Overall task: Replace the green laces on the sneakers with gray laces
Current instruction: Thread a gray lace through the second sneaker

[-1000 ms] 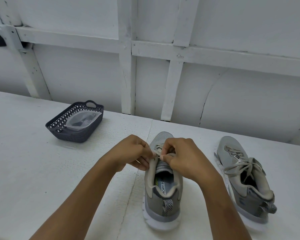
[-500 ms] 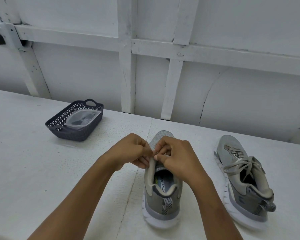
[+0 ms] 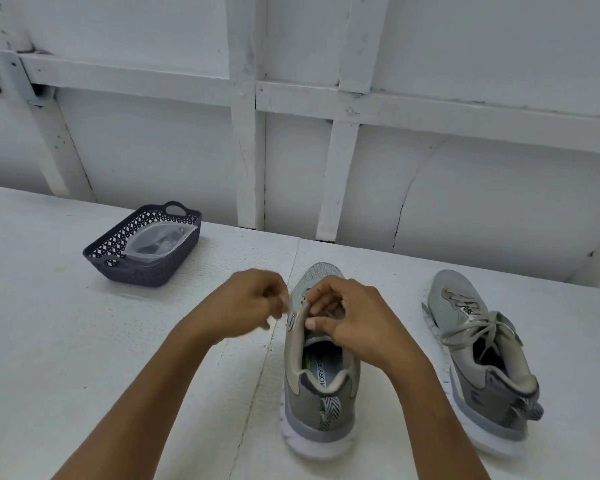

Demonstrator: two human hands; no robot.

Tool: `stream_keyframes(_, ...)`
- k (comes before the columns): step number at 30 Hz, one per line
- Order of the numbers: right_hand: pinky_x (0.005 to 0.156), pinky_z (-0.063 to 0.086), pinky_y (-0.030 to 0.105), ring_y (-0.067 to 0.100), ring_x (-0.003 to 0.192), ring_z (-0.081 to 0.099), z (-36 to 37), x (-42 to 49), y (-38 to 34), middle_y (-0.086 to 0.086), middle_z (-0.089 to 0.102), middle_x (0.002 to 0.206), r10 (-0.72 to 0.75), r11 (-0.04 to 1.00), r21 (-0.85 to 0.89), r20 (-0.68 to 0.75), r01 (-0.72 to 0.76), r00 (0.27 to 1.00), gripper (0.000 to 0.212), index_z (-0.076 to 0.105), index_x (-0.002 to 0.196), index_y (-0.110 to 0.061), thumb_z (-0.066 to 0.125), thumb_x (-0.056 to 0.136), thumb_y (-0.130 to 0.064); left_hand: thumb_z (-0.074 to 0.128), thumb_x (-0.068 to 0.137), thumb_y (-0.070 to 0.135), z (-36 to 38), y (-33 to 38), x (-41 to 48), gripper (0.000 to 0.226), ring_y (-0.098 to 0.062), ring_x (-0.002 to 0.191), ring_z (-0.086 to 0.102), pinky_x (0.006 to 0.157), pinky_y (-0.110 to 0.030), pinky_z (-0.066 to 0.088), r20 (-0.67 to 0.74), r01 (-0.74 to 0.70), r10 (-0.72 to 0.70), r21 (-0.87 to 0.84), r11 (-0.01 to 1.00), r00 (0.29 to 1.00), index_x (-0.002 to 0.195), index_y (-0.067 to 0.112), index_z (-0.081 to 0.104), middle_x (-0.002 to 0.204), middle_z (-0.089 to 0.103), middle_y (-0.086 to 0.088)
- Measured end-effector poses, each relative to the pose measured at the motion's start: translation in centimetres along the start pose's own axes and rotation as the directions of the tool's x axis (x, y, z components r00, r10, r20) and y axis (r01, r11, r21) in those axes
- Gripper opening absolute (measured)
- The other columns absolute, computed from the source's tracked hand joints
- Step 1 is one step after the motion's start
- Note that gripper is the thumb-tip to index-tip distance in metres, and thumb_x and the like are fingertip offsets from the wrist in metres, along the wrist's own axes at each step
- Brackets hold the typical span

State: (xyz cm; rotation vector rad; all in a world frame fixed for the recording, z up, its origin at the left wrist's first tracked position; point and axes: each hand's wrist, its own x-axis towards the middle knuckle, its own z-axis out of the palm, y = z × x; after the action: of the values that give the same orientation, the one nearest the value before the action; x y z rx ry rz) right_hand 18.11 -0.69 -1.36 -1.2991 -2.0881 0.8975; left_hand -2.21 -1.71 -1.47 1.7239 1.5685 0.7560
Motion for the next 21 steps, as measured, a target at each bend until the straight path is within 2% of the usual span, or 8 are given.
stream_keyframes(3, 0.08, 0.036, 0.005, -0.003, 0.103, 0.046, -0.2, -0.3, 0.8, -0.022, 0.049, 0.105, -0.045, 0.995, -0.095, -0.055, 0.04, 0.997, 0.04, 0.058, 0.106, -0.035, 0.084, 0.077, -0.024, 0.05, 0.098, 0.001, -1.1, 0.2, 0.1, 0.018, -0.032, 0.092, 0.072, 0.083, -0.044, 0.058, -0.137, -0.026, -0.069, -0.594, 0.804, 0.988, 0.082, 0.007, 0.056, 0.091, 0.074, -0.016)
stream_keyframes(6, 0.085, 0.031, 0.005, 0.003, 0.115, 0.039, -0.6, -0.5, 1.9, -0.018, 0.043, 0.115, -0.03, 0.995, -0.099, -0.086, 0.022, 0.996, 0.06, 0.046, 0.118, -0.039, 0.085, 0.075, -0.027, 0.043, 0.101, 0.005, -1.6, 0.4, 0.0, 0.019, -0.02, 0.052, 0.055, 0.046, -0.026, 0.049, -0.107, -0.043, -0.142, -0.919, 0.393, 0.984, 0.083, 0.01, 0.05, 0.07, 0.054, -0.013)
stream_keyframes(8, 0.084, 0.031, 0.007, 0.004, 0.115, 0.037, -0.9, -0.8, 2.6, -0.017, 0.042, 0.117, 0.014, 0.996, -0.087, -0.1, -0.023, 0.995, 0.069, 0.04, 0.122, -0.041, 0.086, 0.073, -0.03, 0.046, 0.099, 0.006, -1.7, -0.5, 0.2, 0.016, -0.011, 0.046, 0.032, 0.038, -0.019, 0.026, -0.084, 0.038, -0.183, -0.817, 0.576, 0.98, 0.086, 0.012, 0.053, 0.069, 0.045, -0.006)
stream_keyframes(10, 0.082, 0.033, 0.01, 0.004, 0.11, 0.042, -1.3, -1.0, 3.2, -0.019, 0.045, 0.115, 0.063, 0.996, -0.056, -0.115, -0.069, 0.991, 0.067, 0.041, 0.121, -0.038, 0.087, 0.071, -0.035, 0.057, 0.098, 0.014, -1.4, -1.1, -0.1, 0.009, -0.009, 0.048, 0.032, 0.042, -0.021, 0.025, 0.013, 0.119, -0.125, -0.428, 0.896, 0.992, 0.091, 0.014, 0.063, 0.071, 0.055, 0.001)
stream_keyframes(12, 0.077, 0.039, 0.013, 0.001, 0.102, 0.052, -1.6, -1.2, 3.5, -0.016, 0.053, 0.11, 0.105, 0.994, -0.017, -0.101, -0.107, 0.989, 0.058, 0.047, 0.114, -0.035, 0.085, 0.071, -0.042, 0.066, 0.094, 0.024, -0.7, -1.1, -0.9, 0.008, -0.003, 0.048, 0.041, 0.046, -0.017, 0.032, 0.199, 0.059, -0.043, -0.076, 0.995, 0.979, 0.092, 0.018, 0.07, 0.069, 0.06, 0.013)
stream_keyframes(15, 0.07, 0.044, 0.019, 0.003, 0.084, 0.061, -1.7, -1.5, 3.8, -0.008, 0.064, 0.095, 0.173, 0.984, 0.041, -0.046, -0.171, 0.984, 0.043, 0.053, 0.103, -0.033, 0.083, 0.074, -0.044, 0.065, 0.095, 0.021, -0.3, -0.5, -1.2, 0.013, 0.0, 0.06, 0.053, 0.06, -0.019, 0.041, 0.13, -0.07, 0.106, -0.258, 0.964, 0.986, 0.088, 0.013, 0.071, 0.07, 0.063, 0.014)
stream_keyframes(18, 0.067, 0.044, 0.023, 0.006, 0.071, 0.057, -1.6, -1.7, 4.2, -0.003, 0.065, 0.084, 0.22, 0.974, 0.064, -0.027, -0.217, 0.975, 0.034, 0.057, 0.093, -0.026, 0.08, 0.076, -0.045, 0.059, 0.092, 0.018, -1.2, -0.4, -0.8, 0.014, -0.026, 0.097, 0.069, 0.088, -0.041, 0.054, -0.039, -0.084, 0.083, -0.755, 0.65, 0.996, 0.084, 0.006, 0.058, 0.093, 0.07, -0.011)
stream_keyframes(21, 0.066, 0.047, 0.035, 0.012, 0.065, 0.055, -1.5, -1.8, 4.5, 0.005, 0.064, 0.075, 0.2, 0.978, 0.061, 0.013, -0.201, 0.98, 0.041, 0.056, 0.079, -0.019, 0.076, 0.072, -0.054, 0.049, 0.097, 0.015, -0.4, 0.0, -0.5, 0.019, -0.026, 0.065, 0.06, 0.073, -0.042, 0.058, 0.001, -0.011, 0.024, -0.883, 0.469, 1.0, 0.079, 0.007, 0.049, 0.074, 0.055, -0.012)
